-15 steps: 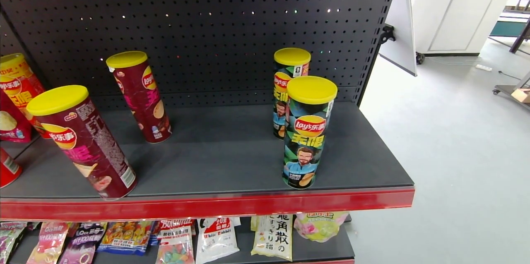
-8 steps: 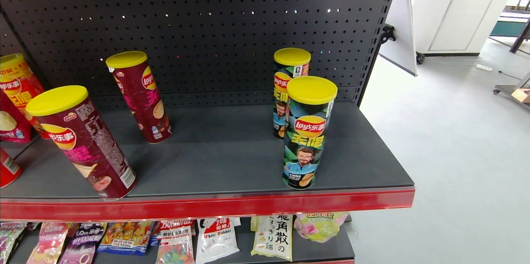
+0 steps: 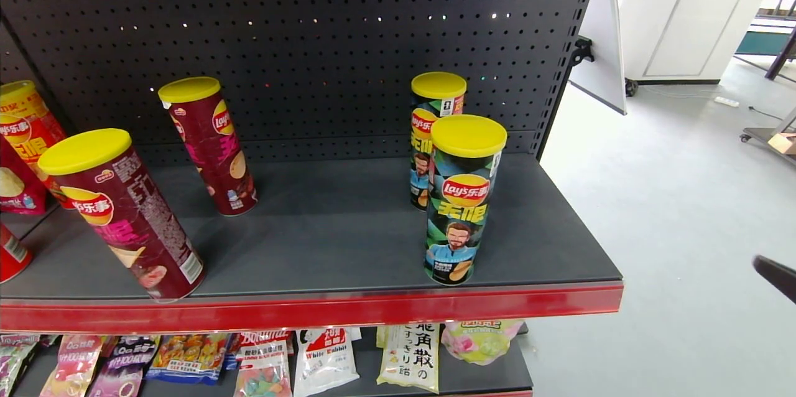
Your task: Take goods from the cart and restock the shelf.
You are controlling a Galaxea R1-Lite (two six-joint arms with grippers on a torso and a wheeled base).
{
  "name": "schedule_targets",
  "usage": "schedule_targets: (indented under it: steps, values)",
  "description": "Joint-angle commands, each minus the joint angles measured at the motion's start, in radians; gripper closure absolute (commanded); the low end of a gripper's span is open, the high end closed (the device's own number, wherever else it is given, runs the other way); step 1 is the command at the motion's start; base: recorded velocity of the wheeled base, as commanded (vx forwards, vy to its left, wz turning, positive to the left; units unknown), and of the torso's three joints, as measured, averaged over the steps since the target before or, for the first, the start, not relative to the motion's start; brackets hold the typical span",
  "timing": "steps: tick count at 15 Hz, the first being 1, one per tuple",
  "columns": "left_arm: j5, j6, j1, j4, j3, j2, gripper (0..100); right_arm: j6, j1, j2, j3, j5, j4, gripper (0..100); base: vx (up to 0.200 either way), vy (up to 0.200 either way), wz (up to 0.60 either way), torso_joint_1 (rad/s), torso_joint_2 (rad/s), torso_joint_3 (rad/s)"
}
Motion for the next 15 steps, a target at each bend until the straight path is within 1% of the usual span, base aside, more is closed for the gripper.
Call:
schedule_targets:
  steps: [1,2,4,6,8,9,11,15]
  values:
    - [0.000,0.000,0.000,0.000,0.000,0.002,0,0.006,0.179,0.437,-0.090,0.012,-0.205,0,0.000,0.000,0.00,0.000,0.00,0.000]
    - [0.000,0.000,0.000,0.000,0.000,0.002,0,0.006,0.213,0.483,-0.099,0.008,-0.235,0,0.000,0.000,0.00,0.000,0.00,0.000]
    - [0.000,0.000,0.000,0.000,0.000,0.002,0,0.006,0.268,0.537,-0.127,-0.007,-0.243,0,0.000,0.000,0.00,0.000,0.00,0.000]
    - [0.000,0.000,0.000,0.000,0.000,0.002,0,0.009,0.354,0.582,-0.131,-0.069,-0.244,0,0.000,0.000,0.00,0.000,0.00,0.000]
    - [0.000,0.000,0.000,0.000,0.000,0.002,0,0.010,0.412,0.618,-0.134,-0.118,-0.246,0,0.000,0.000,0.00,0.000,0.00,0.000]
    - [0.000,0.000,0.000,0.000,0.000,0.002,0,0.010,0.425,0.628,-0.140,-0.124,-0.246,0,0.000,0.000,0.00,0.000,0.00,0.000]
    - [0.000,0.000,0.000,0.000,0.000,0.002,0,0.009,0.441,0.687,-0.171,-0.181,-0.248,0,0.000,0.000,0.00,0.000,0.00,0.000]
    - [0.000,0.000,0.000,0.000,0.000,0.002,0,0.001,0.457,0.779,-0.205,-0.196,-0.248,0,0.000,0.000,0.00,0.000,0.00,0.000]
